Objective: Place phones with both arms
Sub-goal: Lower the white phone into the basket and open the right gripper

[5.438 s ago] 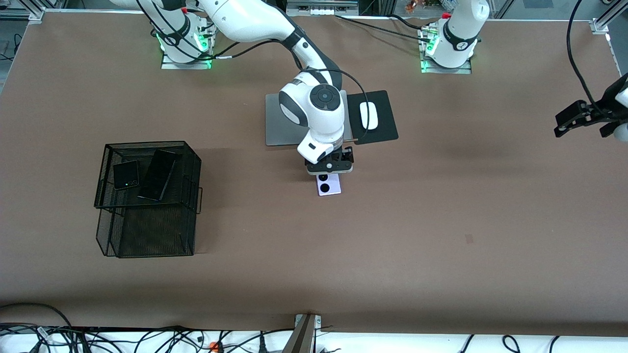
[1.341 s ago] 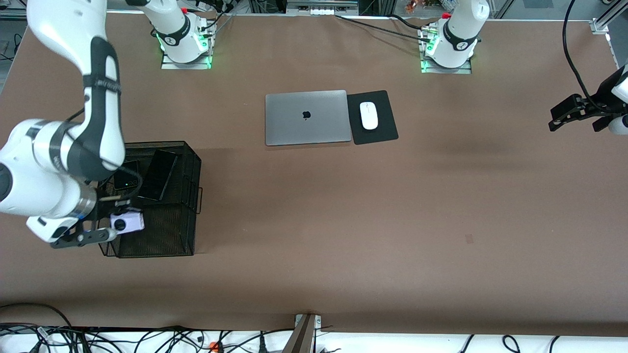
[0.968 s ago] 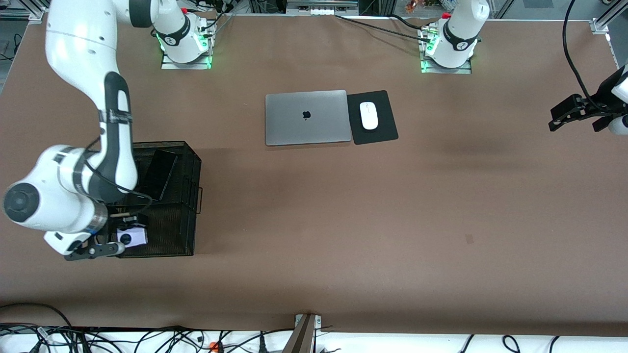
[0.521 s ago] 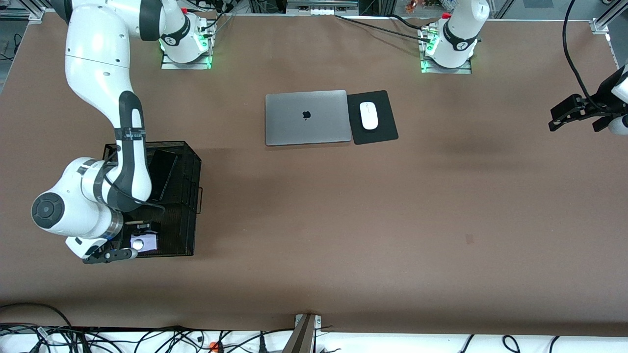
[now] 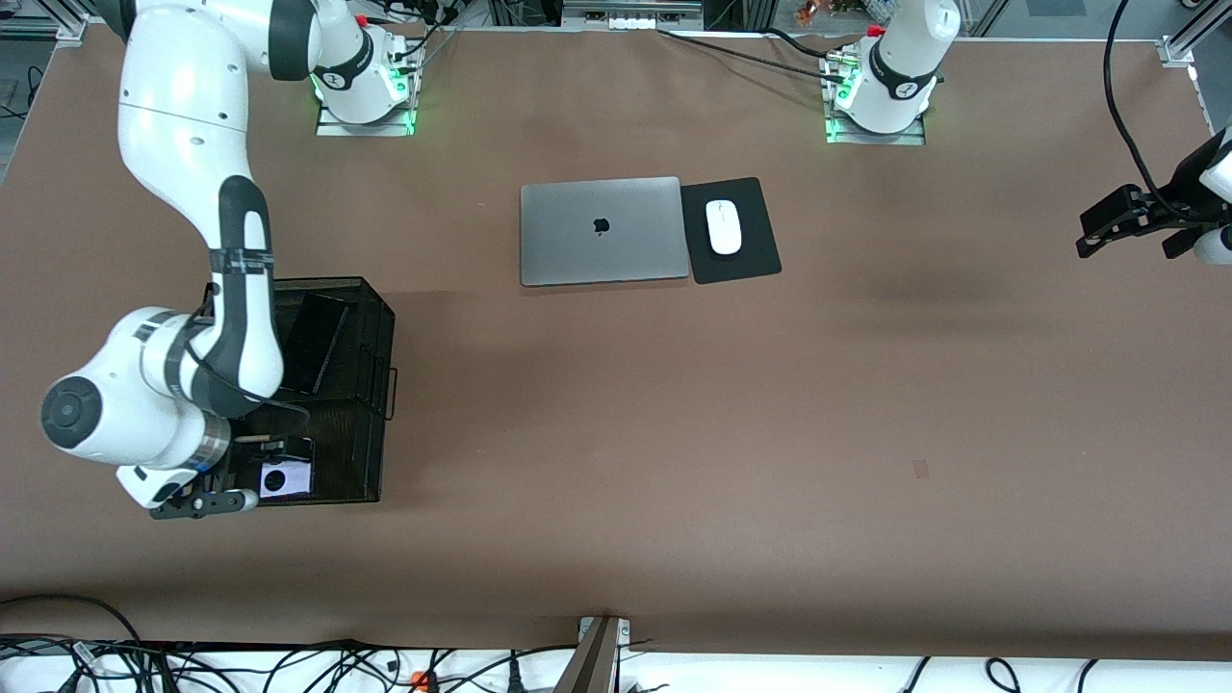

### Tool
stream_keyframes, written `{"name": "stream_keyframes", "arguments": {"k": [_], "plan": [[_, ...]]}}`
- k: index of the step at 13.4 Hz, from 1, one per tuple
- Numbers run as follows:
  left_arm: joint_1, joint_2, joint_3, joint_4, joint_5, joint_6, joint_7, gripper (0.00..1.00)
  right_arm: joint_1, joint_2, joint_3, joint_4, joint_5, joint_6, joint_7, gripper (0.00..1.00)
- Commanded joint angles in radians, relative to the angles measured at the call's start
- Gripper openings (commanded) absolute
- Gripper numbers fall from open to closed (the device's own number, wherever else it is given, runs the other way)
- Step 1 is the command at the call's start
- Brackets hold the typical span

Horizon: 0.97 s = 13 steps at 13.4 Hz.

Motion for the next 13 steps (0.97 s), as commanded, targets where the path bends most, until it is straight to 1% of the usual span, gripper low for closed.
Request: {"name": "stream_keyframes", "arguments": {"k": [1,2,4,5,6,7,9,11,12,13], "plan": [[0.005,-0.003,-0.003,0.008,-0.004,-0.008,0.003,1.0,0.0,-0.133,-0.008,-0.011,-0.067,-0.134,0.01,1.0],[0.005,-0.003,-0.003,0.008,-0.004,-0.009,0.003,1.0,0.002,-0.164,-0.008,-0.02,-0.099,-0.148,0.02,1.0],[0.005,-0.003,-0.003,0.008,-0.004,-0.008,0.001,1.0,0.003,-0.227,0.001,-0.023,-0.193,-0.232,0.068,1.0],[0.005,-0.003,-0.003,0.008,-0.004,-0.009,0.001,1.0,0.002,-0.273,0.027,-0.035,-0.237,-0.267,0.11,1.0],[0.005,-0.003,-0.003,0.008,-0.004,-0.008,0.003,1.0,0.002,-0.322,0.062,-0.059,-0.301,-0.277,0.145,1.0],[0.005,-0.002,-0.003,0.008,-0.004,-0.008,0.001,1.0,-0.001,-0.384,0.099,-0.114,-0.369,-0.272,0.174,1.0],[0.005,-0.002,-0.003,0.008,-0.004,-0.009,0.001,1.0,-0.05,-0.516,0.194,-0.242,-0.458,-0.249,0.222,1.0],[0.005,-0.002,-0.003,0.008,-0.004,-0.009,0.003,1.0,-0.182,-0.644,0.355,-0.372,-0.544,-0.207,0.247,1.0],[0.005,-0.003,-0.003,0.008,-0.004,-0.009,0.001,1.0,-0.264,-0.697,0.436,-0.43,-0.567,-0.188,0.259,1.0],[0.005,-0.002,-0.003,0.008,-0.004,-0.009,0.001,1.0,-0.33,-0.742,0.491,-0.475,-0.572,-0.183,0.259,1.0]]}}
